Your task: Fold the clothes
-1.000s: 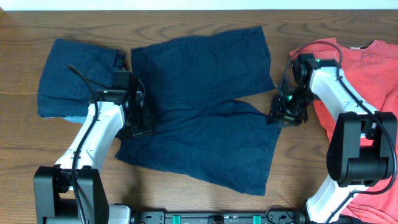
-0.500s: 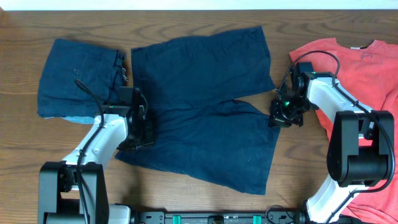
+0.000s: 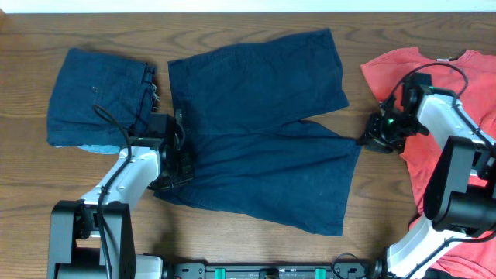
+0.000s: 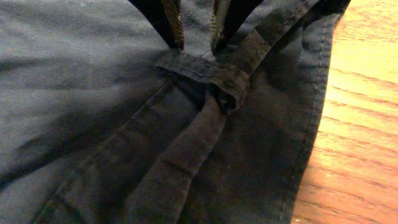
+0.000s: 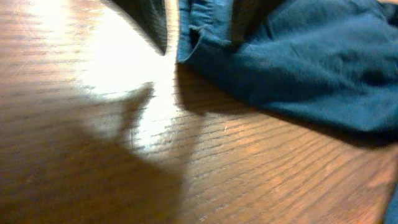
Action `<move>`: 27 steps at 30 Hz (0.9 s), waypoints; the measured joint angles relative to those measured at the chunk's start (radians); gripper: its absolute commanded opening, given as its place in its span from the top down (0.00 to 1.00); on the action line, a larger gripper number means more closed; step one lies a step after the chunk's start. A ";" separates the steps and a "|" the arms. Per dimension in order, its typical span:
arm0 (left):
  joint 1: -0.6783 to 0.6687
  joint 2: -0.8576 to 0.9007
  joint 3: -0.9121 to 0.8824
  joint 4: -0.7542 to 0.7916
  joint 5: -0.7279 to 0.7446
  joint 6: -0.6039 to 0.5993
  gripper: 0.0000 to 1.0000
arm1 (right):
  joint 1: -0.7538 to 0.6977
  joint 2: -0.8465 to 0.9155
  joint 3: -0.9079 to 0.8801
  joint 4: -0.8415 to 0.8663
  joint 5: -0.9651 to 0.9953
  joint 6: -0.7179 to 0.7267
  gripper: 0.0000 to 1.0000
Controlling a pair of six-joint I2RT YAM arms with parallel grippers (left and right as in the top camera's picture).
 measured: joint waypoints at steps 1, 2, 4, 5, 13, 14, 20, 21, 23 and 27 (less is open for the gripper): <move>0.000 0.000 0.000 -0.002 0.001 0.000 0.75 | -0.005 0.000 0.000 -0.002 -0.025 -0.032 0.60; 0.000 0.000 0.002 -0.007 0.004 0.001 0.73 | -0.008 0.000 0.000 -0.004 -0.041 -0.048 0.59; 0.000 0.000 0.015 -0.048 0.021 0.011 0.67 | -0.009 -0.005 0.000 -0.016 -0.101 -0.106 0.57; 0.000 0.000 0.024 -0.068 0.029 0.016 0.66 | -0.009 -0.009 0.000 -0.026 -0.117 -0.122 0.56; 0.000 0.000 0.134 -0.168 0.066 0.034 0.61 | 0.009 -0.169 0.000 -0.226 -0.191 -0.233 0.54; 0.000 0.000 0.147 -0.189 0.068 0.038 0.58 | 0.024 -0.200 0.000 -0.246 -0.187 -0.242 0.53; 0.001 0.000 0.221 -0.307 0.063 0.065 0.44 | 0.151 -0.361 0.000 -0.308 -0.105 -0.186 0.39; 0.001 0.000 0.226 -0.315 0.057 0.068 0.44 | 0.172 -0.383 0.000 -0.326 -0.076 -0.158 0.37; 0.001 0.000 0.227 -0.334 0.047 0.069 0.43 | 0.211 -0.412 -0.003 -0.354 -0.016 -0.102 0.39; 0.006 0.000 0.227 -0.341 0.039 0.076 0.43 | 0.267 -0.428 -0.096 -0.349 0.051 0.010 0.42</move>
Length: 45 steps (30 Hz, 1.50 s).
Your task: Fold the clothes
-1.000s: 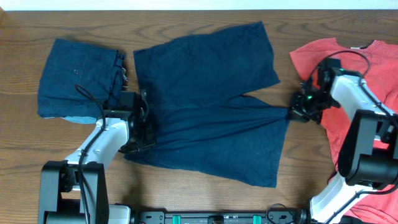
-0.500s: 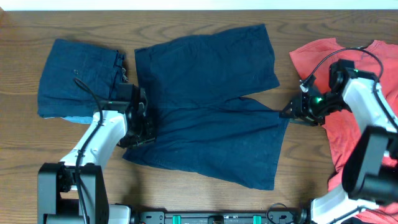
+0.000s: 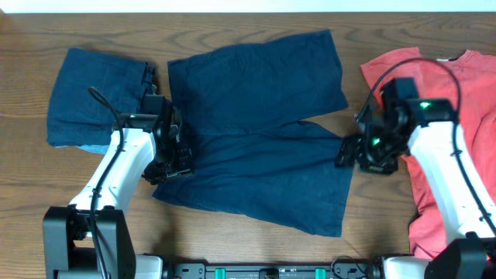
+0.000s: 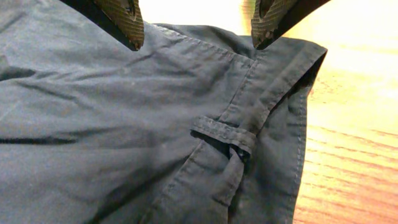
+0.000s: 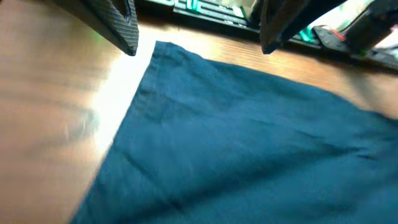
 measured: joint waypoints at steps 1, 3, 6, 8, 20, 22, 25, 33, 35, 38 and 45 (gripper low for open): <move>0.003 0.000 0.000 0.000 -0.002 0.000 0.43 | 0.006 0.001 -0.039 0.009 0.006 0.022 0.45; 0.018 0.000 0.000 -0.003 -0.004 0.000 0.42 | 0.011 0.004 -0.145 0.034 0.010 0.063 0.56; 0.048 0.000 0.000 -0.008 -0.010 0.000 0.42 | 0.011 0.005 -0.307 0.082 0.001 0.132 0.64; 0.069 0.000 0.000 -0.009 -0.011 0.000 0.42 | 0.011 0.005 -0.385 0.119 -0.021 0.159 0.64; 0.098 0.000 -0.042 0.072 -0.014 0.003 0.32 | 0.010 0.002 -0.623 0.351 -0.141 0.318 0.80; 0.098 0.000 -0.072 0.095 -0.014 0.002 0.32 | 0.010 0.002 -0.631 0.376 -0.171 0.326 0.94; 0.098 0.000 -0.104 0.107 -0.014 -0.003 0.32 | 0.010 0.002 -0.630 0.390 -0.179 0.324 0.99; 0.098 0.000 -0.110 0.110 -0.014 -0.021 0.32 | -0.006 0.003 -0.503 0.201 0.017 0.301 0.99; 0.098 0.000 -0.110 0.108 -0.014 -0.023 0.32 | -0.006 0.003 -0.486 0.202 0.046 0.300 0.99; 0.098 0.000 -0.112 0.102 -0.013 -0.023 0.32 | -0.006 0.003 -0.482 0.201 0.074 0.299 0.99; 0.098 0.000 -0.189 0.132 0.042 -0.024 0.36 | -0.006 0.003 -0.482 0.209 0.097 0.297 0.98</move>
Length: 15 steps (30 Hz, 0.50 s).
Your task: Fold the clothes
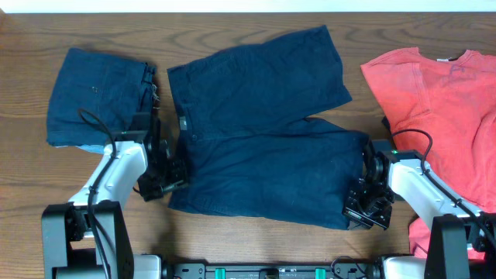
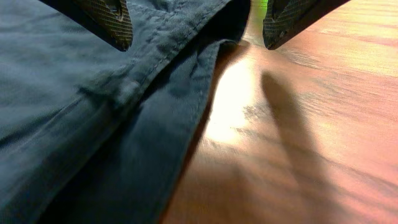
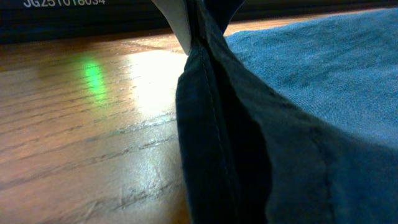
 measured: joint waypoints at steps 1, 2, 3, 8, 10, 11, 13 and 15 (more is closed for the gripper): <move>0.000 0.000 -0.015 0.005 0.007 0.000 0.42 | 0.000 0.000 0.000 0.001 0.003 0.000 0.99; 0.000 0.000 -0.030 0.013 0.014 -0.004 0.57 | 0.000 0.000 0.000 0.003 0.004 0.000 0.98; 0.000 0.000 -0.040 0.016 0.020 -0.008 0.71 | 0.000 0.000 0.000 0.006 0.006 -0.001 0.98; 0.000 0.000 -0.052 0.013 0.017 -0.027 0.94 | 0.000 0.000 0.000 0.013 0.009 -0.005 0.99; 0.002 0.000 -0.052 0.000 0.004 -0.048 0.94 | 0.000 0.000 0.000 0.016 0.008 -0.005 0.99; 0.006 0.000 -0.051 -0.011 -0.003 -0.056 0.94 | 0.000 0.000 0.000 0.016 0.008 -0.005 0.98; 0.023 0.000 -0.048 -0.048 -0.010 -0.068 0.94 | 0.000 0.000 0.000 0.016 0.007 -0.005 0.93; 0.043 0.000 -0.038 -0.089 -0.015 -0.077 0.94 | 0.000 0.000 0.000 0.019 0.006 -0.002 0.65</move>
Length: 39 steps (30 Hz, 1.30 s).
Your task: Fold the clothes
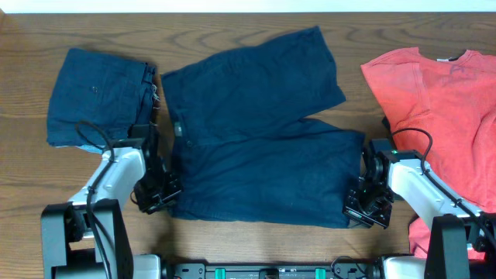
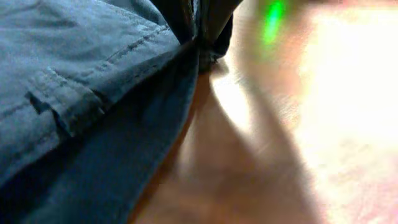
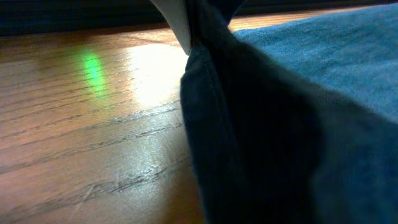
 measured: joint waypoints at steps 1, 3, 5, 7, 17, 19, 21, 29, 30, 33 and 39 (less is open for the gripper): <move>0.012 0.000 0.010 -0.019 -0.005 -0.003 0.94 | -0.001 0.000 0.000 0.003 0.004 -0.005 0.50; 0.033 0.000 0.032 -0.034 -0.018 -0.006 0.94 | -0.014 0.000 0.000 0.014 0.008 -0.010 0.42; 0.049 0.000 0.050 -0.035 -0.026 -0.006 0.94 | -0.040 0.000 0.000 0.034 0.010 -0.024 0.40; 0.052 0.000 0.054 -0.035 -0.030 -0.006 0.94 | -0.058 0.000 0.000 0.042 0.007 -0.034 0.38; 0.051 0.000 0.054 -0.036 -0.038 -0.006 0.86 | -0.050 0.000 -0.021 0.024 -0.122 -0.089 0.51; 0.051 0.000 0.054 -0.036 -0.039 -0.006 0.86 | -0.023 0.000 -0.052 0.021 -0.141 -0.080 0.58; 0.051 0.000 0.054 -0.036 -0.039 -0.006 0.86 | -0.004 0.000 -0.087 0.023 -0.155 -0.065 0.64; 0.051 0.000 0.054 -0.036 -0.041 -0.006 0.85 | 0.000 -0.001 -0.145 0.084 -0.187 -0.010 0.81; 0.051 0.000 0.054 -0.036 -0.041 -0.005 0.86 | 0.000 -0.001 -0.145 0.091 -0.192 -0.005 0.77; 0.051 0.000 0.054 -0.036 -0.041 -0.004 0.85 | -0.017 -0.003 -0.145 0.107 -0.220 0.019 0.55; 0.051 0.000 0.054 -0.047 -0.041 -0.002 0.83 | -0.069 -0.006 -0.145 0.119 -0.263 0.036 0.51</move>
